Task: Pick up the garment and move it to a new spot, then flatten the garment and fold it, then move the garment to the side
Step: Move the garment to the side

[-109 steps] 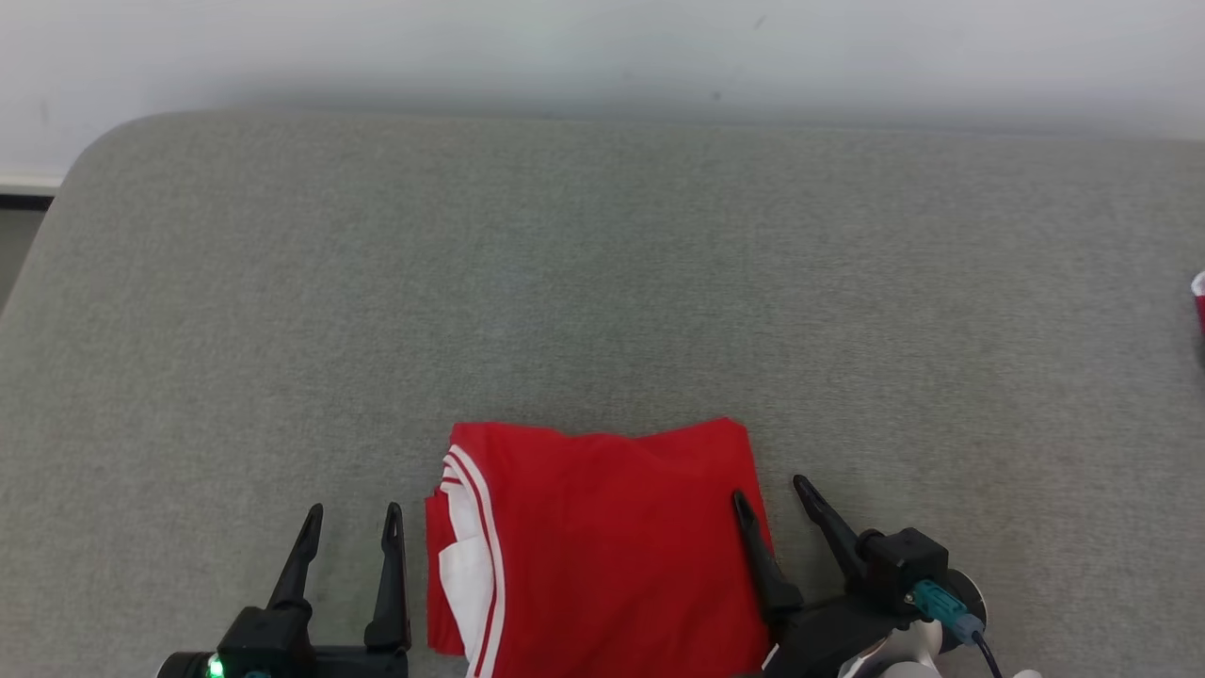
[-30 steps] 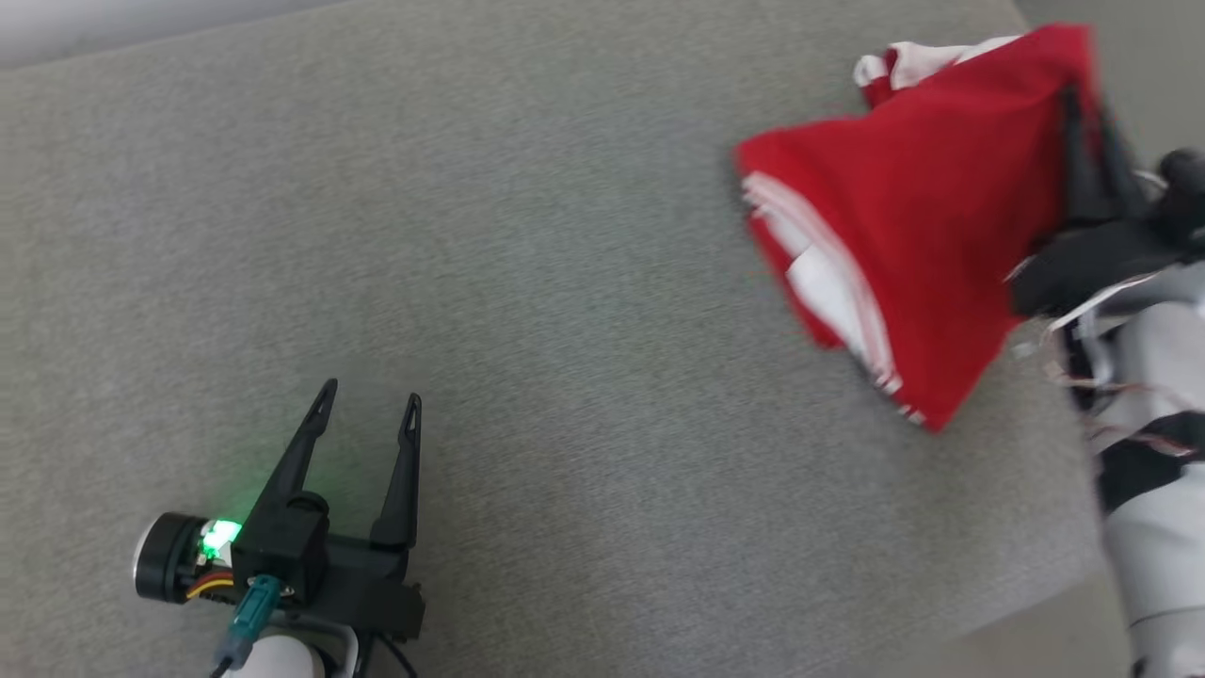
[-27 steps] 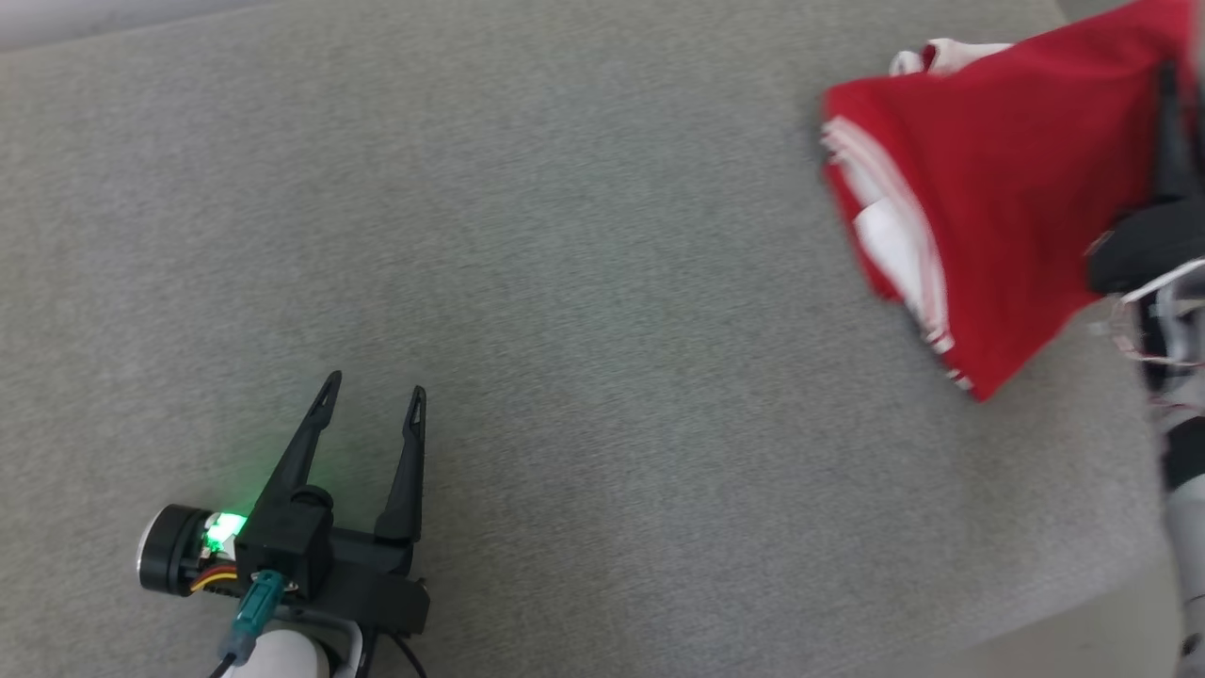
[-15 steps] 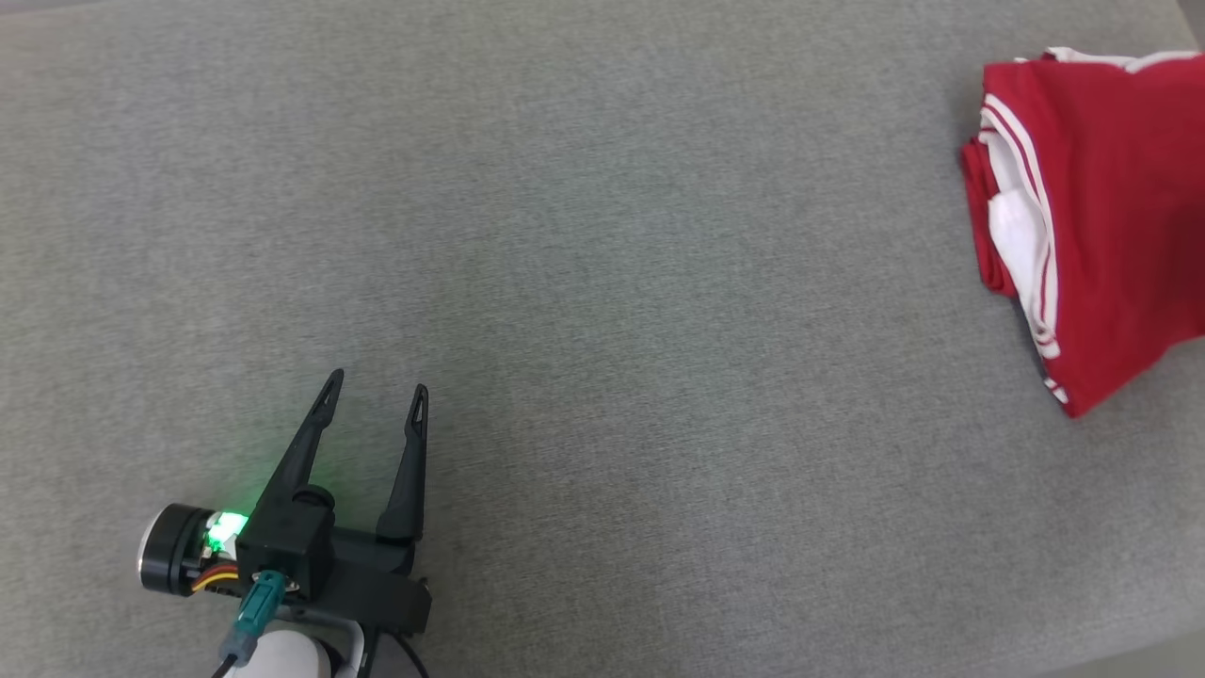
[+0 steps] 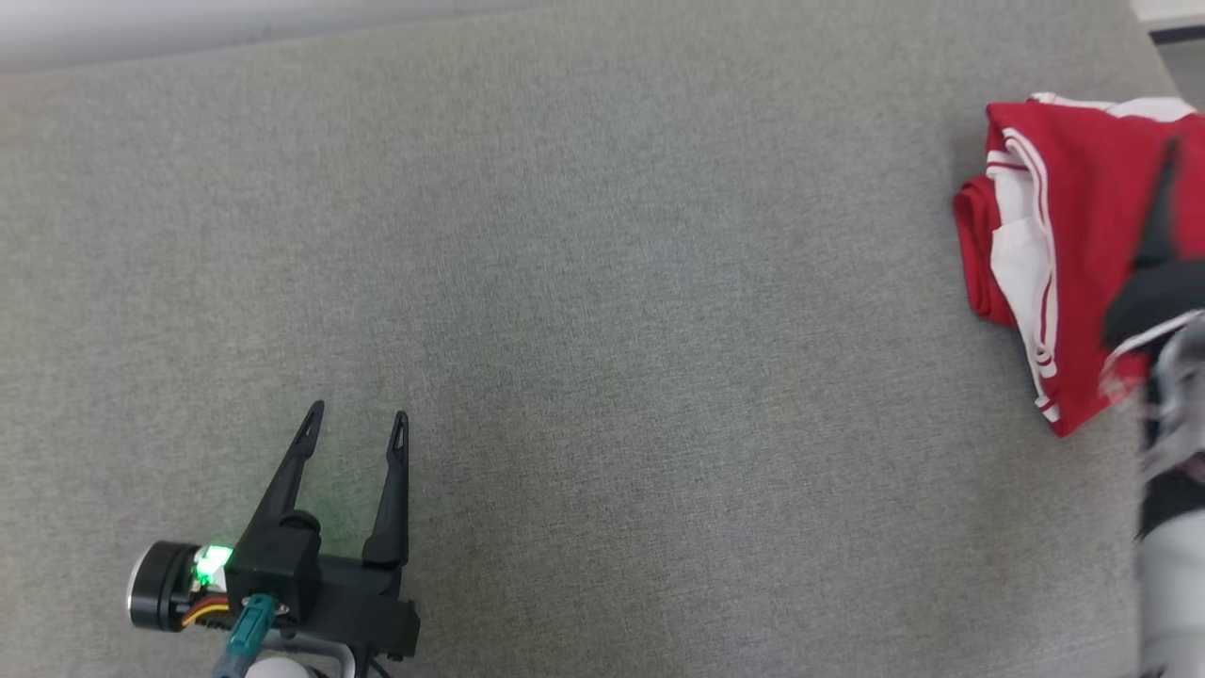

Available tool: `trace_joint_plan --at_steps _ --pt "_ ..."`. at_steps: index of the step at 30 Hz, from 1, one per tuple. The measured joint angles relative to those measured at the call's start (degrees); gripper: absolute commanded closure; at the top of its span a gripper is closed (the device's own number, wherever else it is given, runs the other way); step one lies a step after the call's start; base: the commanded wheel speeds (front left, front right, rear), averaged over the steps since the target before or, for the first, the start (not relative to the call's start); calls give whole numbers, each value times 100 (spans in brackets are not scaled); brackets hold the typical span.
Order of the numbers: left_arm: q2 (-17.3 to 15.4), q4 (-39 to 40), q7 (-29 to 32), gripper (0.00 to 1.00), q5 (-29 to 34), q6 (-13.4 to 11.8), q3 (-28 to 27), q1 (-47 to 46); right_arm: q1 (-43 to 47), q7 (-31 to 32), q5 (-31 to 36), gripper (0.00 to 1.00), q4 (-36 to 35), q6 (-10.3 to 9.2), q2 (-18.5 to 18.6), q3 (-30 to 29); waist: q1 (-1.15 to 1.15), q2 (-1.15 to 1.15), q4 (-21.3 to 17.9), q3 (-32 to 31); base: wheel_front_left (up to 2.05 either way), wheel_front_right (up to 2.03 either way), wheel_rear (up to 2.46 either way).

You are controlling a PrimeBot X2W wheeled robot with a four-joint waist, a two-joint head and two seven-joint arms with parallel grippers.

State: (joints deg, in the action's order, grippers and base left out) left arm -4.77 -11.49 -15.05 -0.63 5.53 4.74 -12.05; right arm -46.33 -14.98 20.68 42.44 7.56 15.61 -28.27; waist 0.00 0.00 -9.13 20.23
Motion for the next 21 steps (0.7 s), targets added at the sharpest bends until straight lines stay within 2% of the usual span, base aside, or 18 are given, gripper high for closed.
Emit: trace_joint_plan --at_steps 6,11,21 --pt "58 -19 0 0 -67 -67 -79 98 937 0 -1026 0 -734 0 -479 789 -1 0 19 -252 0 0 0" --pt "81 -19 0 0 -118 -102 -207 268 1588 0 -1594 0 -1091 0 -719 1406 -1 0 99 -422 0 0 0" --pt "140 -133 0 0 -199 -156 -443 575 2555 0 -2035 0 -1057 0 -1051 2207 -1 -1 332 -765 0 0 0"
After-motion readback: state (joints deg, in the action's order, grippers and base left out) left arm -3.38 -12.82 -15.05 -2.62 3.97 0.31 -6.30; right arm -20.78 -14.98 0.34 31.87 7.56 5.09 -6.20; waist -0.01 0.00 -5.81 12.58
